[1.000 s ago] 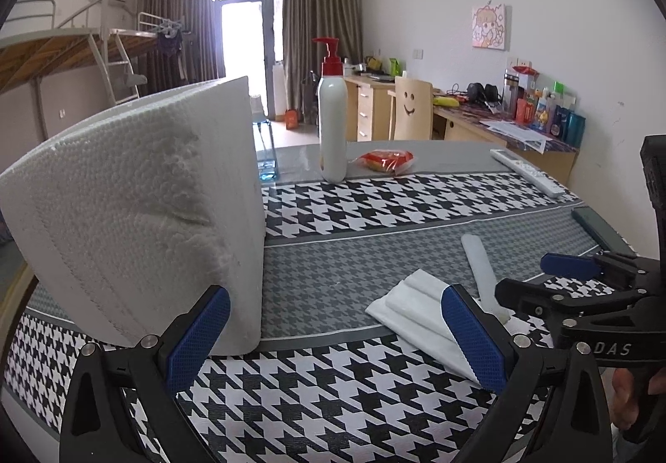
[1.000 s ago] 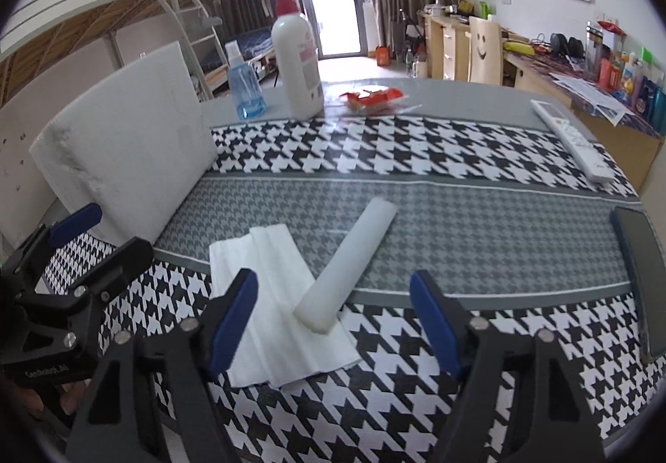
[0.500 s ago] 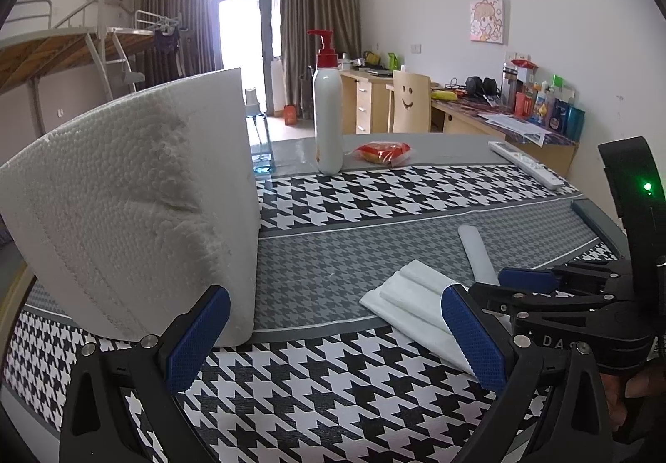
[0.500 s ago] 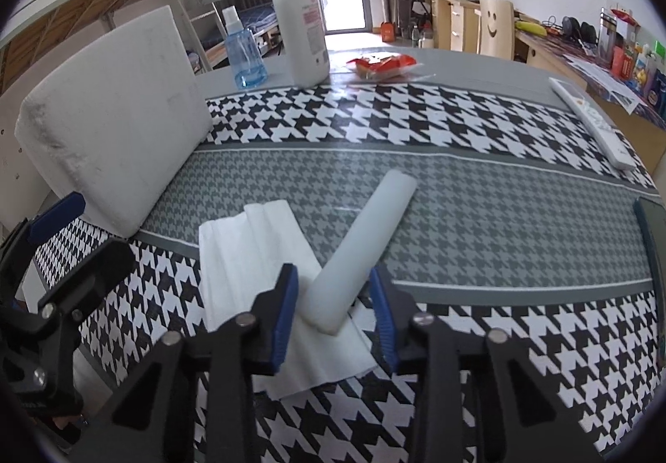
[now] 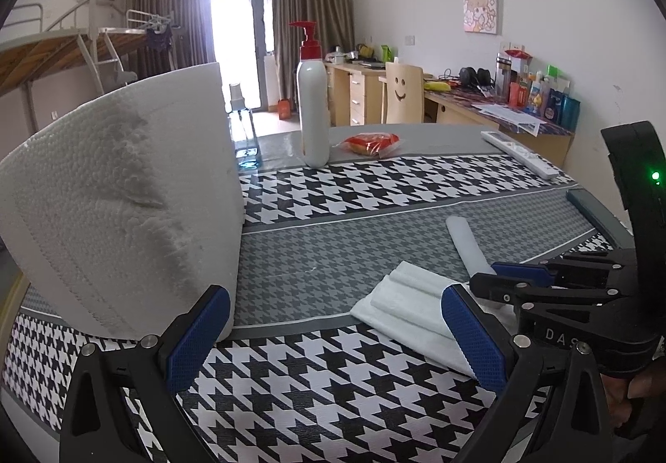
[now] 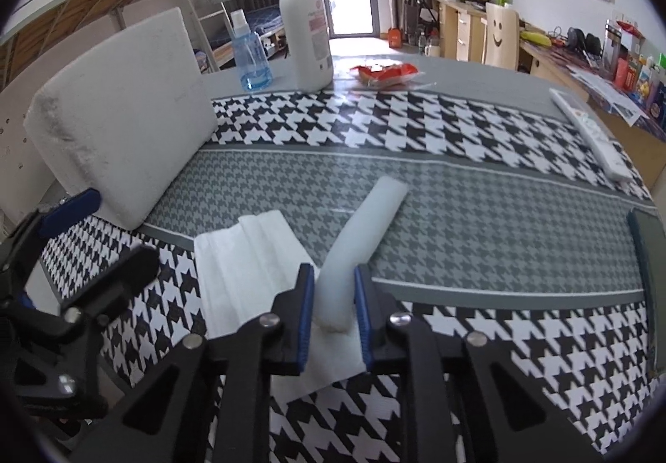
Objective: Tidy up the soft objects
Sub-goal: 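Close the right tool around the white foam tube, then lift the foam tube with the right tool while the left tool grasps the white folded cloth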
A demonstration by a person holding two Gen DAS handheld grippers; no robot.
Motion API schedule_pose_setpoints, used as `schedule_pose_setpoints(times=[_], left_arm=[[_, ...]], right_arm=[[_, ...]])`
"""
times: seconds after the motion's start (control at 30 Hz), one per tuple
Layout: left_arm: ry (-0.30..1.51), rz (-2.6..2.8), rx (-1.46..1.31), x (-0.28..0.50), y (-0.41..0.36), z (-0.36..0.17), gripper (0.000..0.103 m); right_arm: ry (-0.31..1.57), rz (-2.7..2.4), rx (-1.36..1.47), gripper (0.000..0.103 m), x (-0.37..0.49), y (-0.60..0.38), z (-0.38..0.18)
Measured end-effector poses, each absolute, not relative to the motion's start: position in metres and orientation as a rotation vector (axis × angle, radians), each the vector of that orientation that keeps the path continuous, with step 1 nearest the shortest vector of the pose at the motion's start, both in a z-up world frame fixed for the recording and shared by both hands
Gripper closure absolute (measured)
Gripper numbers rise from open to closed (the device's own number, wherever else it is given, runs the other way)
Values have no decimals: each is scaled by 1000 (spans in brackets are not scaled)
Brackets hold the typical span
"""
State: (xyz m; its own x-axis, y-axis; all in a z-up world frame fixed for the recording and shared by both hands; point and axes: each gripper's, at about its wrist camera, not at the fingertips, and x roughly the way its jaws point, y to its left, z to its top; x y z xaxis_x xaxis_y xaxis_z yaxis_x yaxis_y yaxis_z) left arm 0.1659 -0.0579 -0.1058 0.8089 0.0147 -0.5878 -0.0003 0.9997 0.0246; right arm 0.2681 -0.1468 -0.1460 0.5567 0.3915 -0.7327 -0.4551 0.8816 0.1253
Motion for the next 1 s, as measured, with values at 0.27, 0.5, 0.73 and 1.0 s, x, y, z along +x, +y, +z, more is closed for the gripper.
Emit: schedule_pose_setpoints(times=[0.27,0.5,0.73,1.0], left_arm=[[665,-69,36,171,-78,-110,1],[703,-88,57,176,-95,-116,1],[766,-72,15,187,-99,-124,1],[806,-51,12,192,-104,-132,2]], right_arm=[[816,495,-63,80,264,-164,-137],[814,475,-60,80,263,-181,-143],[821,462,-70,80,265,-191,-148],[823,462,-65,79,266,-196,-153]])
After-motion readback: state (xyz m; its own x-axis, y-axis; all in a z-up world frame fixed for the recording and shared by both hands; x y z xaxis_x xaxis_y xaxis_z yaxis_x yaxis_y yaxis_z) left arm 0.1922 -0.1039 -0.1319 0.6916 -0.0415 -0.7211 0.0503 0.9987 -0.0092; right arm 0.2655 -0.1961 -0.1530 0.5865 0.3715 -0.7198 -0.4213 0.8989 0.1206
